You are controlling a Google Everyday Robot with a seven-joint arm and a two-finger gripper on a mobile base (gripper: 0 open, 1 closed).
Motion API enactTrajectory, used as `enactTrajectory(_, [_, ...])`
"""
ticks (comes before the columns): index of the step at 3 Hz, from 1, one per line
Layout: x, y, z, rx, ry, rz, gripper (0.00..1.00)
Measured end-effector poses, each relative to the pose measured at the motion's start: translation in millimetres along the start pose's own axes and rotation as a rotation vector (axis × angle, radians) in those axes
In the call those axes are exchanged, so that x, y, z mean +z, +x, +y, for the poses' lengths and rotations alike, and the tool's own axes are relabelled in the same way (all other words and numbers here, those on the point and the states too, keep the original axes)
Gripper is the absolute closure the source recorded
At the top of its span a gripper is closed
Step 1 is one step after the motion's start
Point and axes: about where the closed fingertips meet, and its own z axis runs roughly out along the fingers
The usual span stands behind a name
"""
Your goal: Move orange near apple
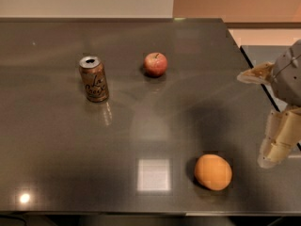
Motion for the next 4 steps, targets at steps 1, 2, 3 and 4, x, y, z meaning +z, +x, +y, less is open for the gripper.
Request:
enactTrajectory(1, [19, -8, 26, -0.05, -0.046, -0.066, 0.0])
enactTrajectory(2, [39, -16, 49, -0.093, -0.087, -0.121, 0.0])
enactTrajectory(3, [57, -26, 68, -0.138, -0.118, -0.161, 0.0])
enactTrajectory(4, [72, -27, 76, -0.163, -0.137, -0.17, 0.0])
